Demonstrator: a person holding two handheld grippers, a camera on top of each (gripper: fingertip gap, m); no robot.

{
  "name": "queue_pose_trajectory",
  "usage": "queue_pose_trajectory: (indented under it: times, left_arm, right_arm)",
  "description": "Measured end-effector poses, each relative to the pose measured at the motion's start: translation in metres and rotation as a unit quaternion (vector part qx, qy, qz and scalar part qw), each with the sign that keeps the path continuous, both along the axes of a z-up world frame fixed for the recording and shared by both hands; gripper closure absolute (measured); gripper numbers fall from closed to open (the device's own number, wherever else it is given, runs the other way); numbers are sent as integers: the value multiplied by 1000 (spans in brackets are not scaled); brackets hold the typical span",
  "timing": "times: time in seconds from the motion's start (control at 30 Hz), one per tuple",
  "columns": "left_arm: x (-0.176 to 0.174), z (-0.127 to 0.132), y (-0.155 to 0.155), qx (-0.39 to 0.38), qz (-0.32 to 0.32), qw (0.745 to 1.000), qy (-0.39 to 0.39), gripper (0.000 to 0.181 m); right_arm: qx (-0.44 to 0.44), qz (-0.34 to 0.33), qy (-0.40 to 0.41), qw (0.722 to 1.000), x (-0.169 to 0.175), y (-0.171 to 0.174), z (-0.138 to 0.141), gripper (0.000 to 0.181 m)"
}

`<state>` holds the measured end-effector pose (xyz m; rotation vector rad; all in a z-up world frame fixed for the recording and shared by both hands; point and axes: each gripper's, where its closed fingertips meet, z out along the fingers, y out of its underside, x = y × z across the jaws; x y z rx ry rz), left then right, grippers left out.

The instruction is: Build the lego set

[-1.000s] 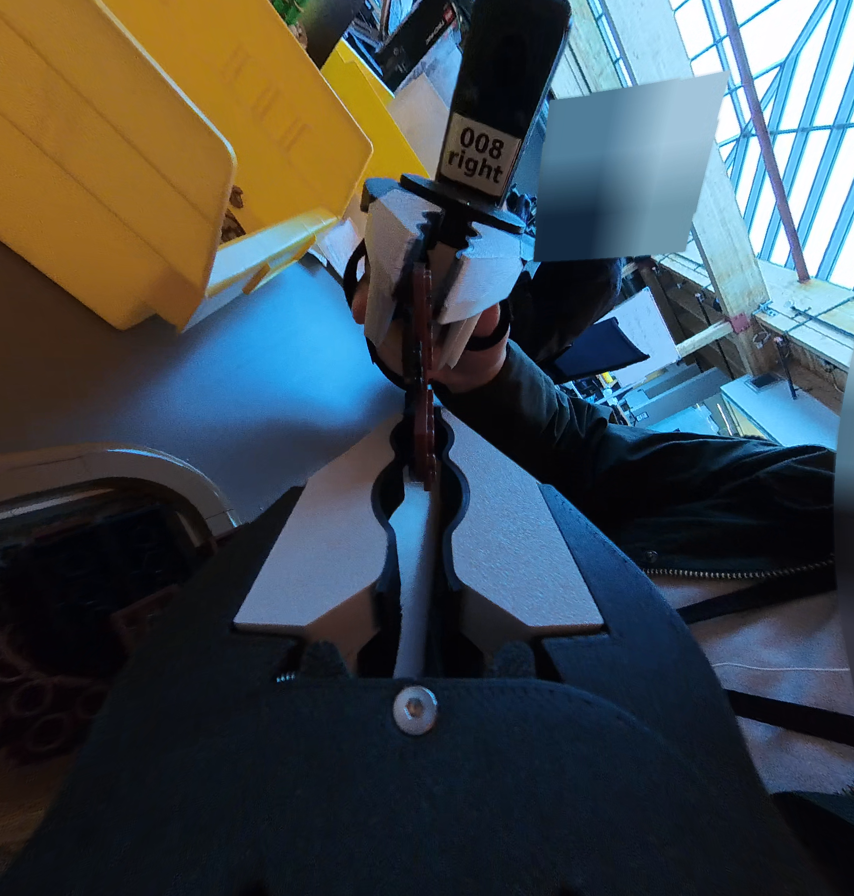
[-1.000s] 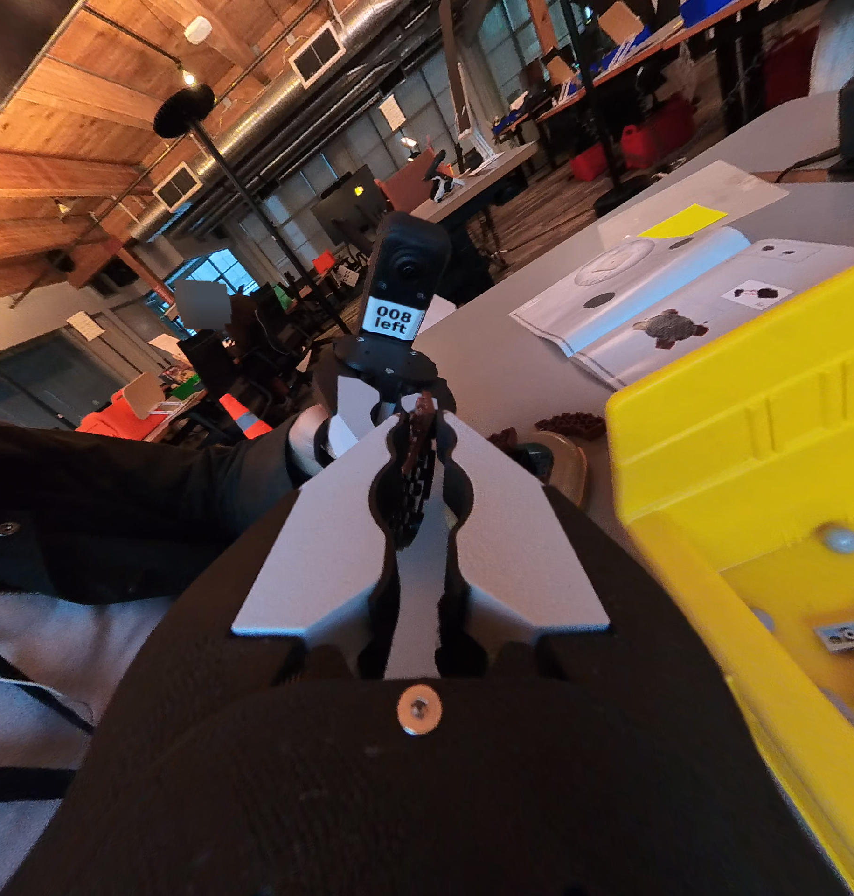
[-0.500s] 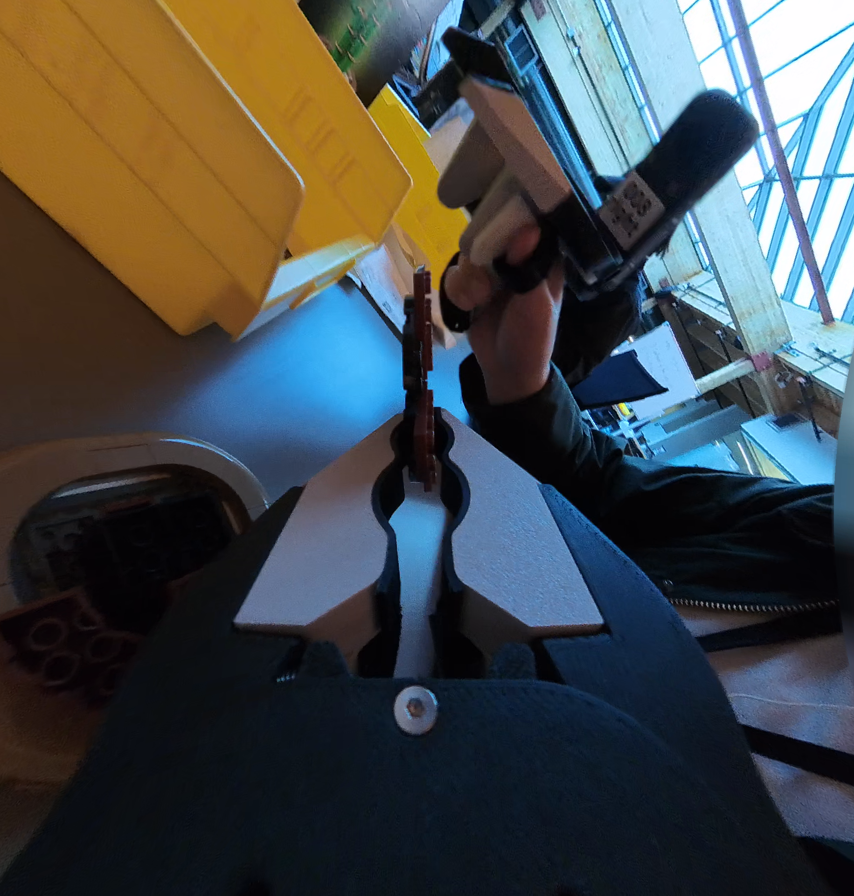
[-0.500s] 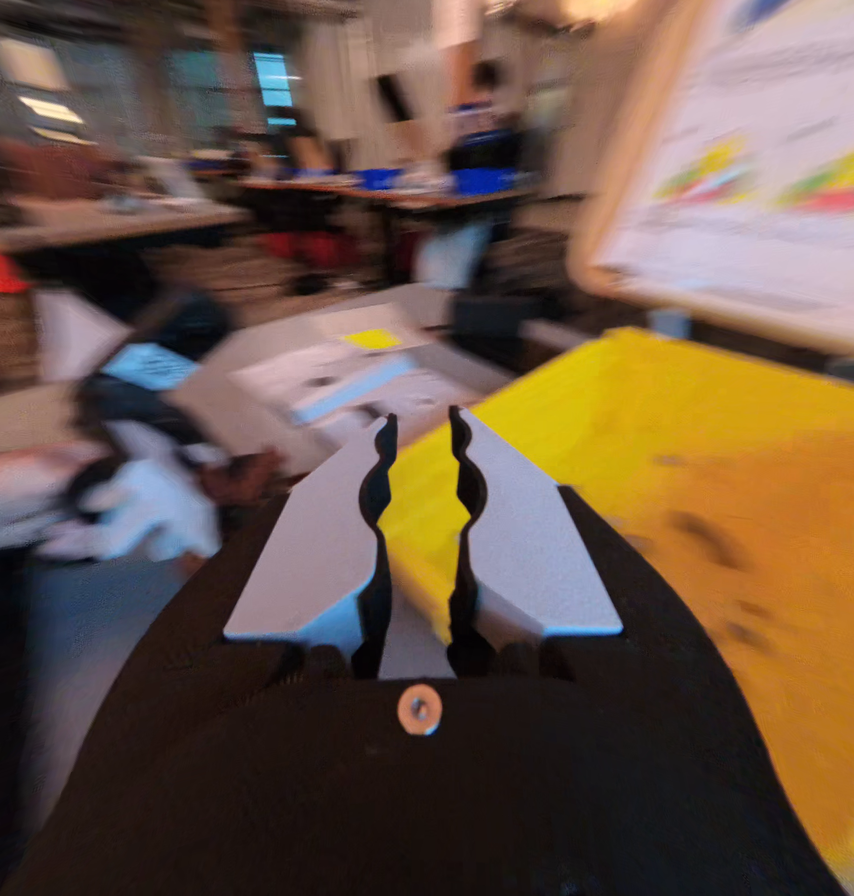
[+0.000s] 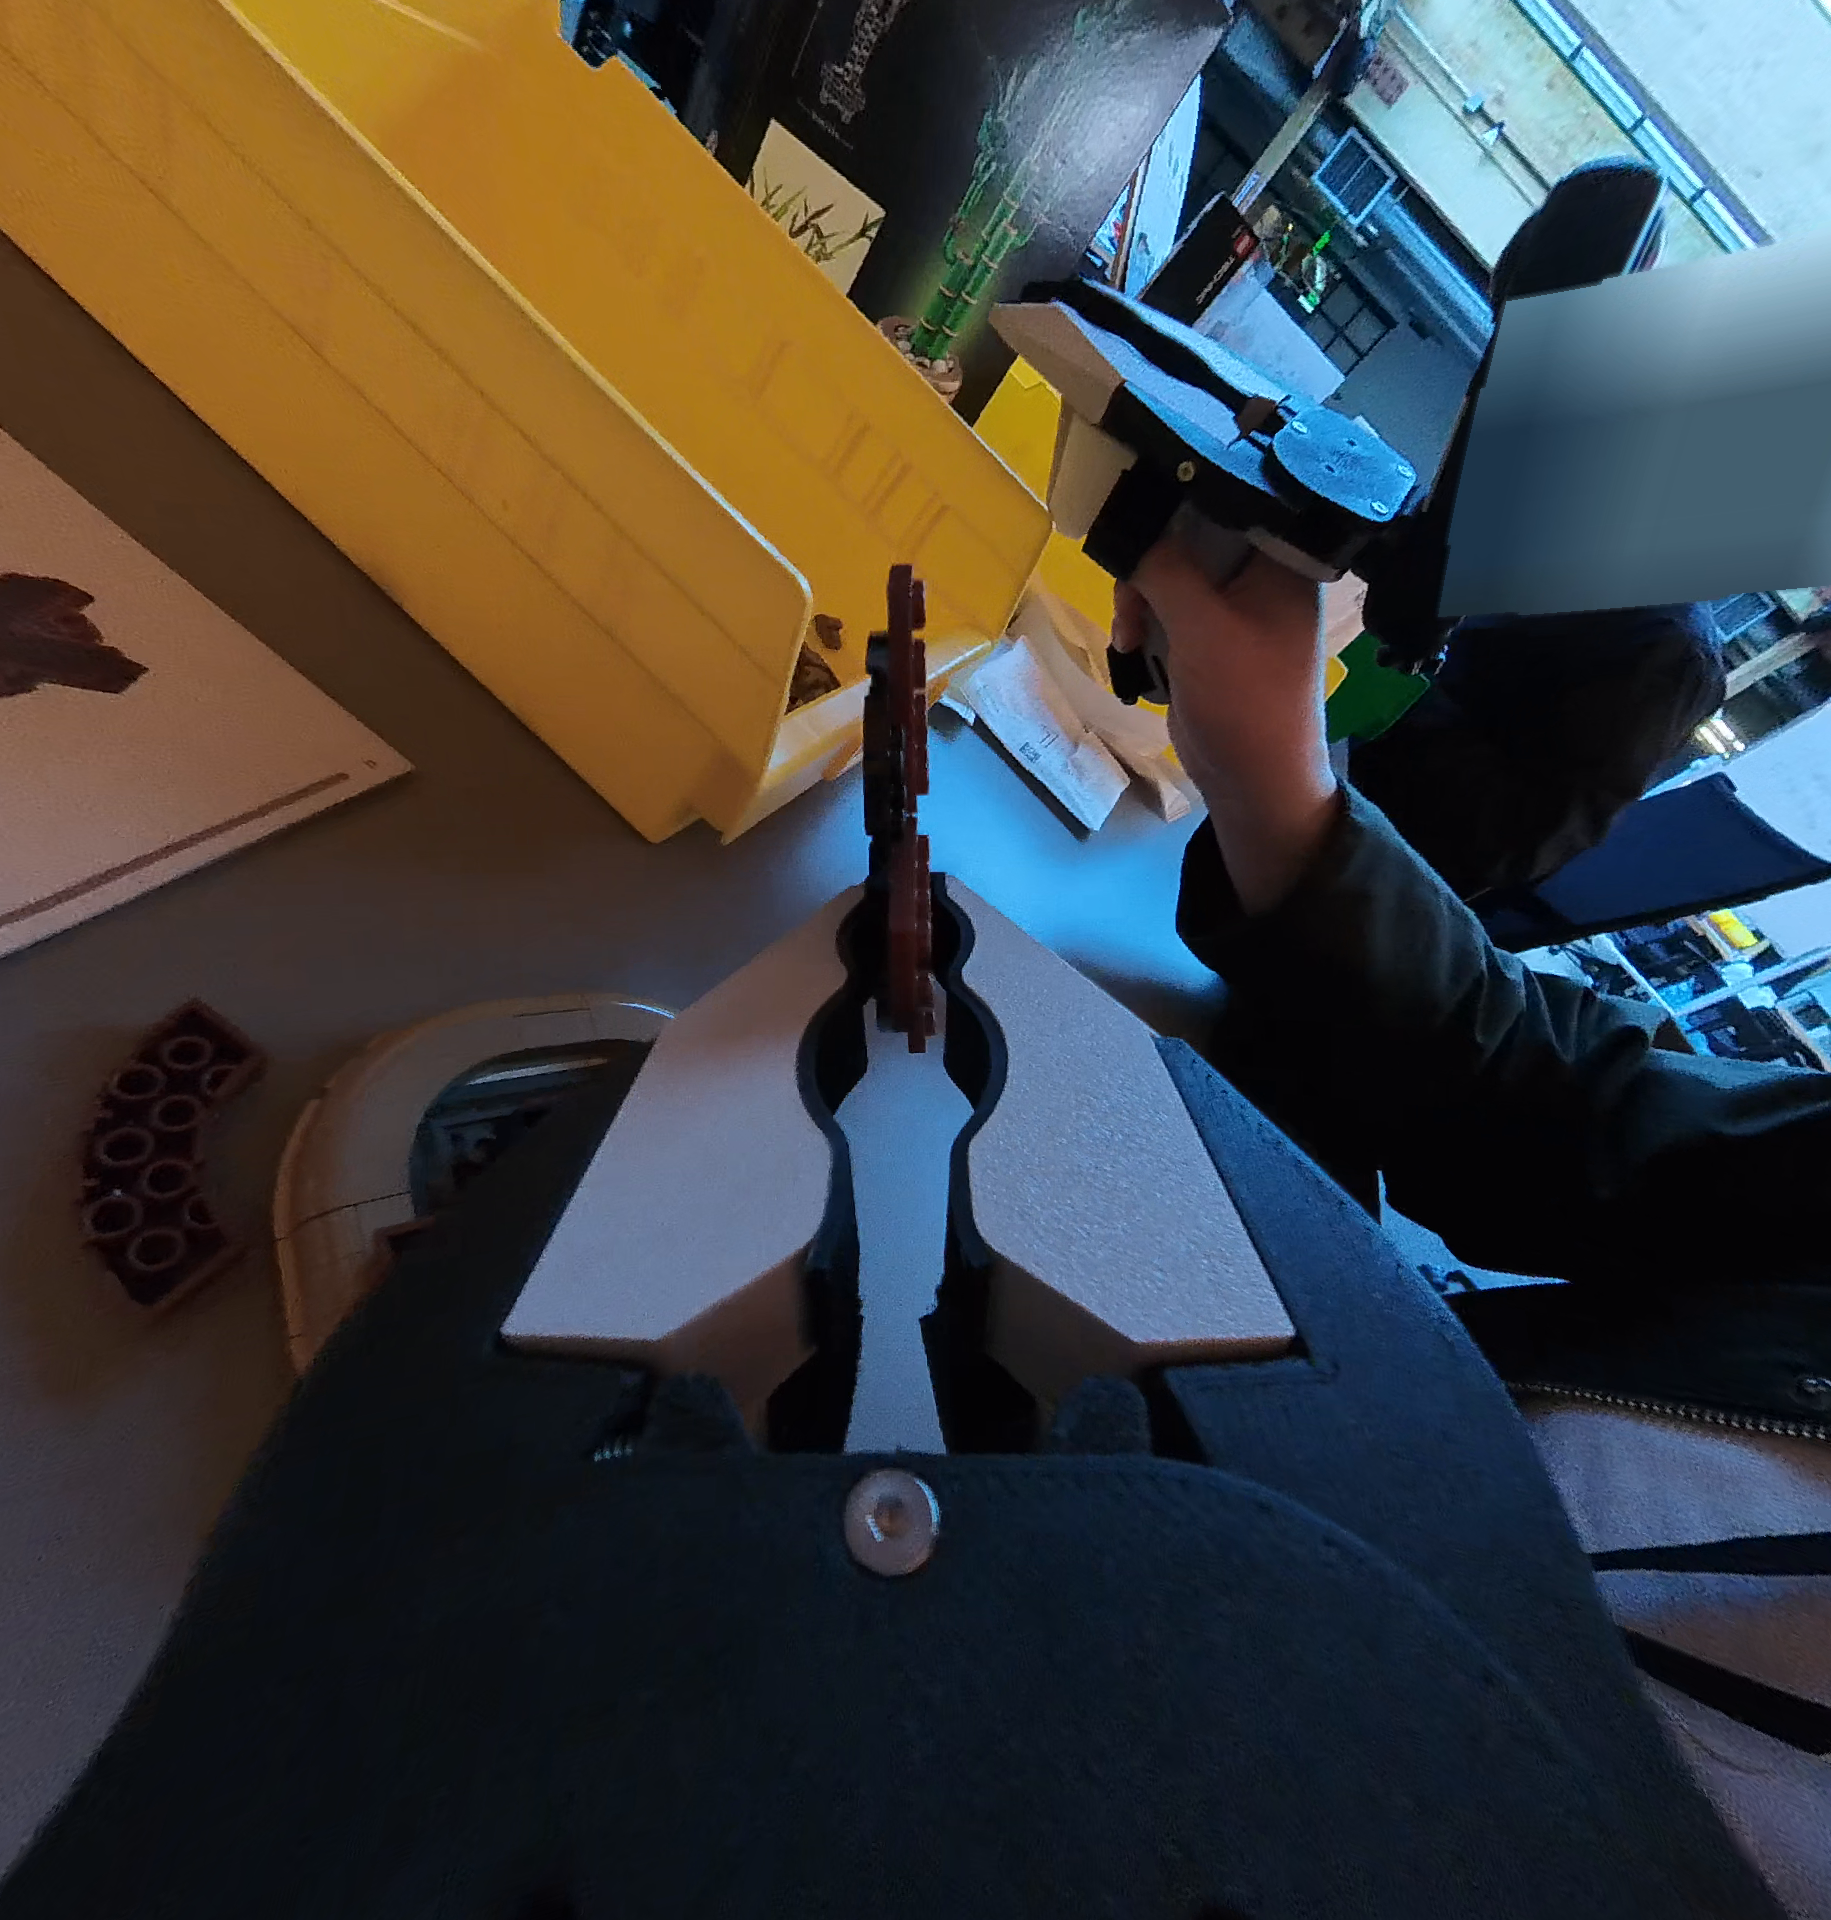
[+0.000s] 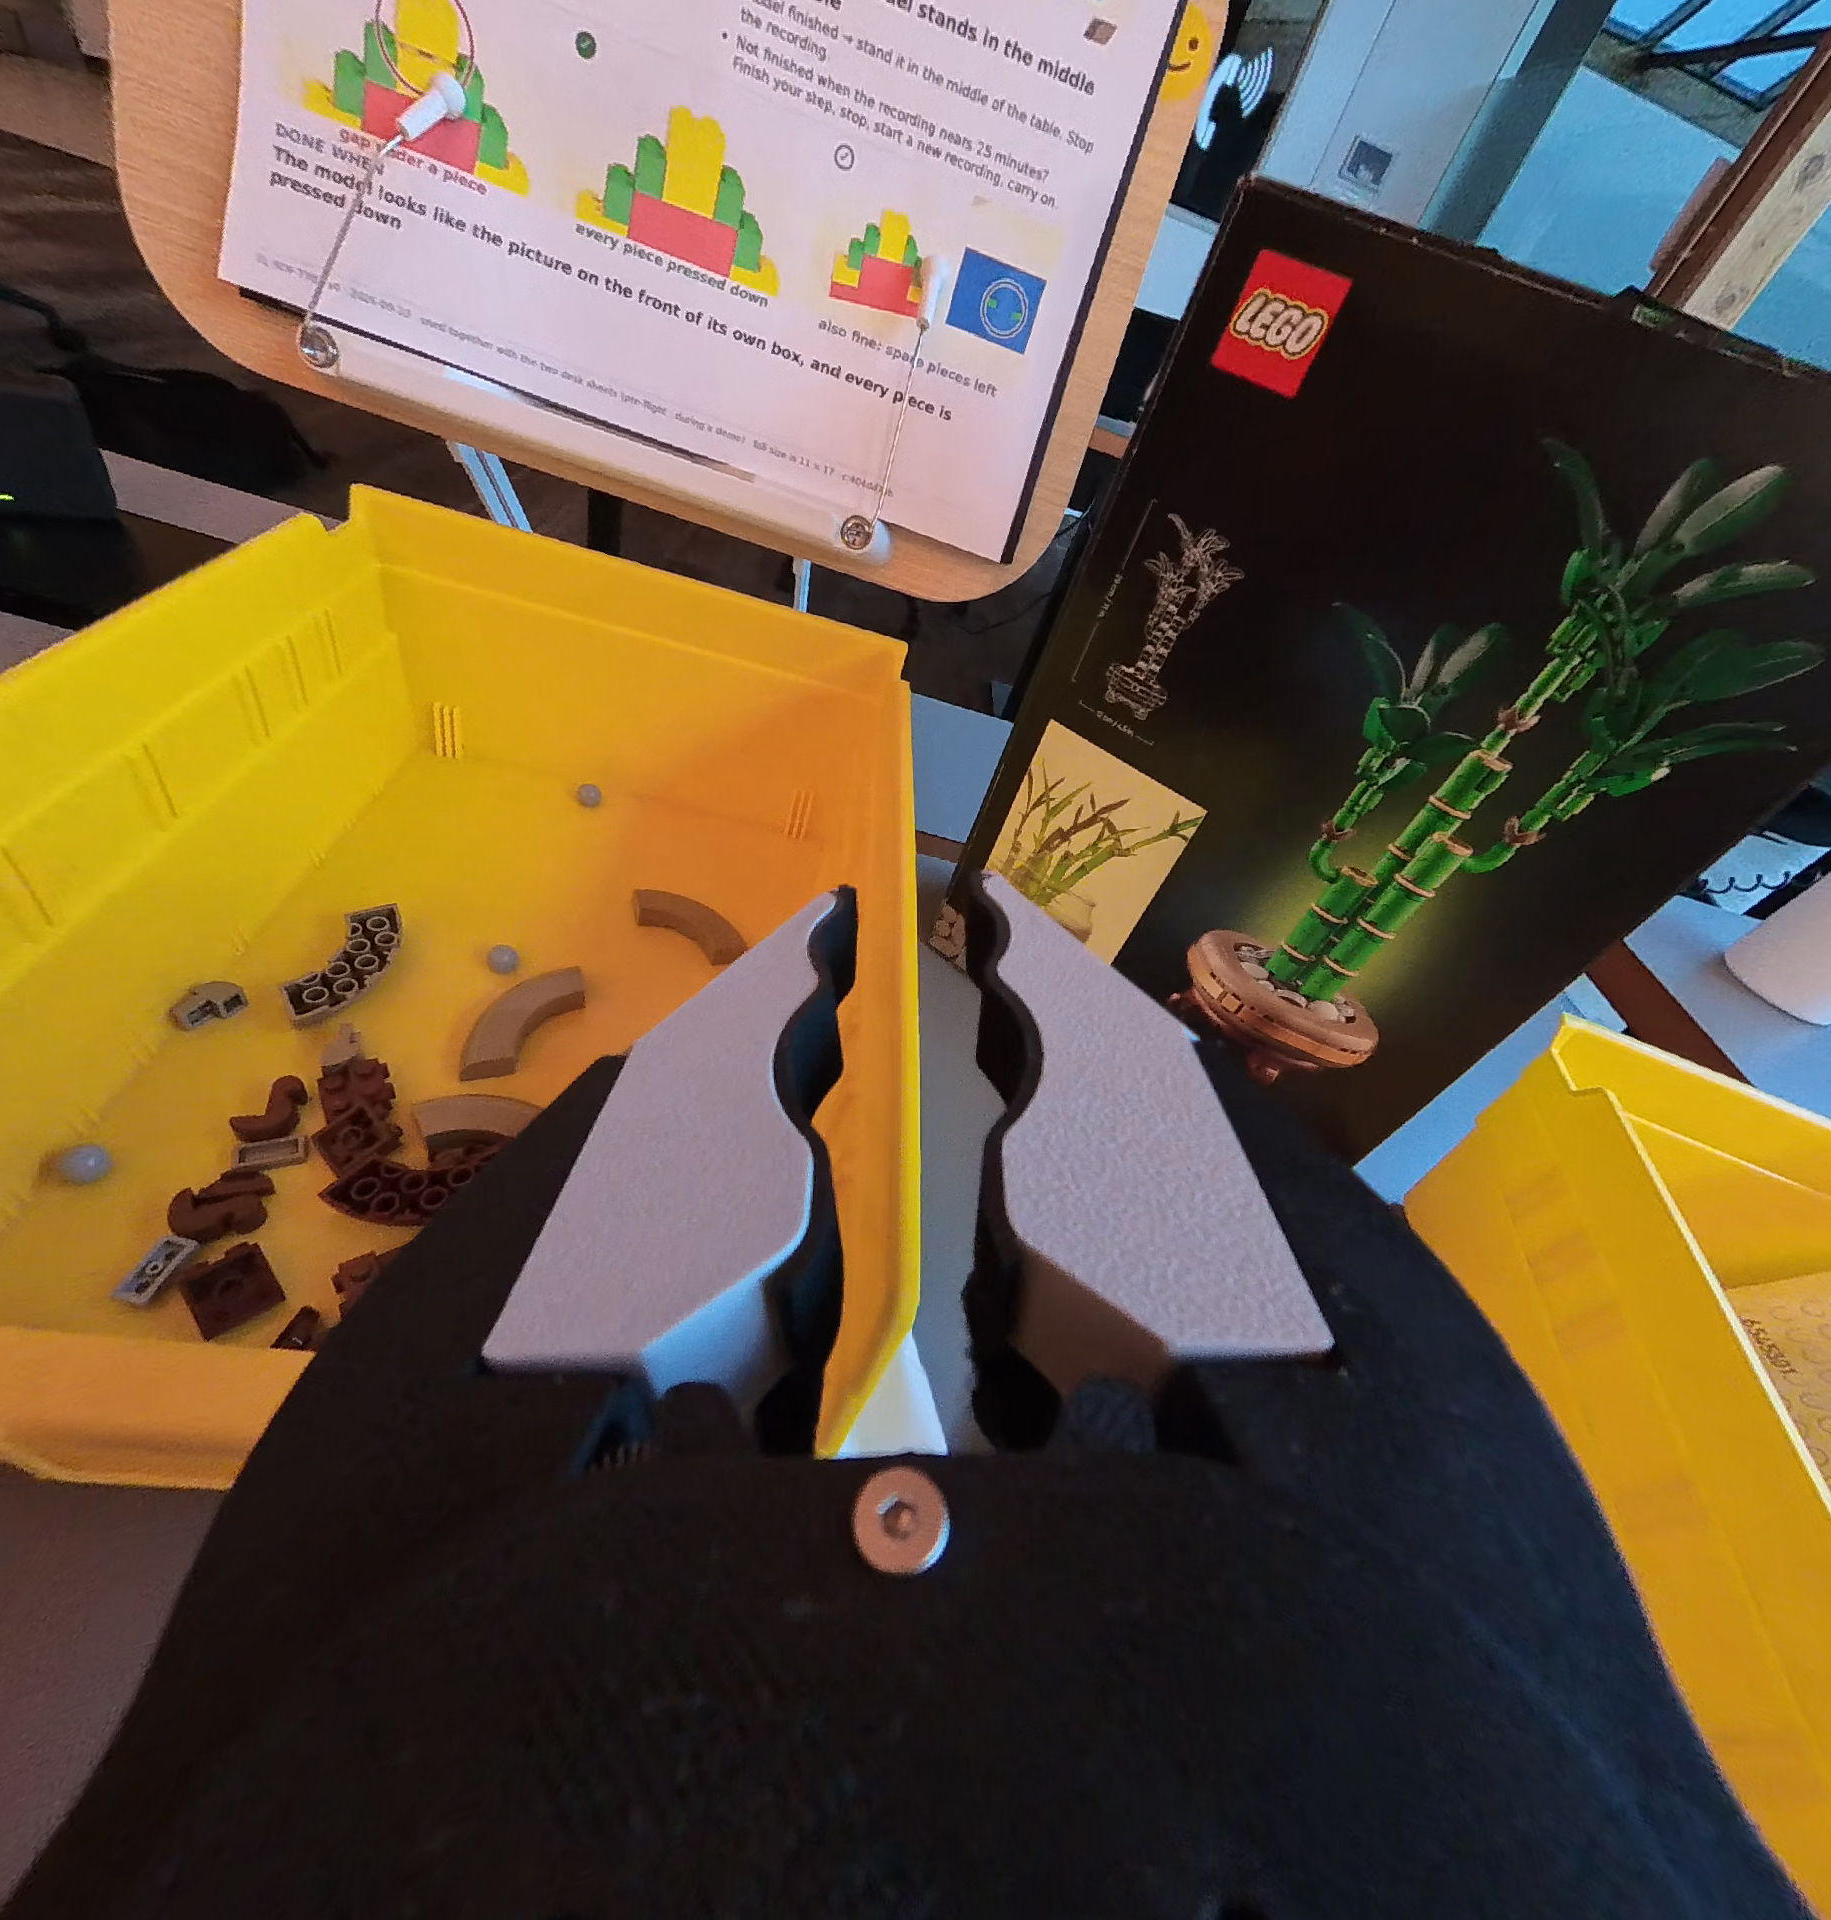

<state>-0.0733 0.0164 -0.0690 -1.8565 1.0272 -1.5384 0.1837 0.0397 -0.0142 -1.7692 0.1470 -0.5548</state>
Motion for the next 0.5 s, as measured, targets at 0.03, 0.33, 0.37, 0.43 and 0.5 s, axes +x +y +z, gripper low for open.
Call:
queue_pose_trajectory:
  times: [0.03, 0.33, 0.37, 0.43, 0.5]
  left_arm:
    - [0, -1, 0, 0, 0, 1000, 2, 174]
    - [-1, 1, 3, 1, 9, 1000, -3, 175]
    - [-2, 2, 4, 3, 11, 1000, -4, 175]
    - [-3, 3, 7, 8, 18, 1000, -5, 175]
    - [-5, 5, 11, 18, 27, 999, -6, 175]
  right_arm:
    - [0, 0, -3, 1000, -1, 0, 1, 162]
    - [-13, 0, -3, 1000, 0, 1, -5, 161]
    - [-13, -1, -3, 1000, 0, 1, -4, 161]
    - [-12, -2, -5, 1000, 1, 1, -3, 161]
    - [-9, -5, -6, 1000, 3, 0, -3, 161]
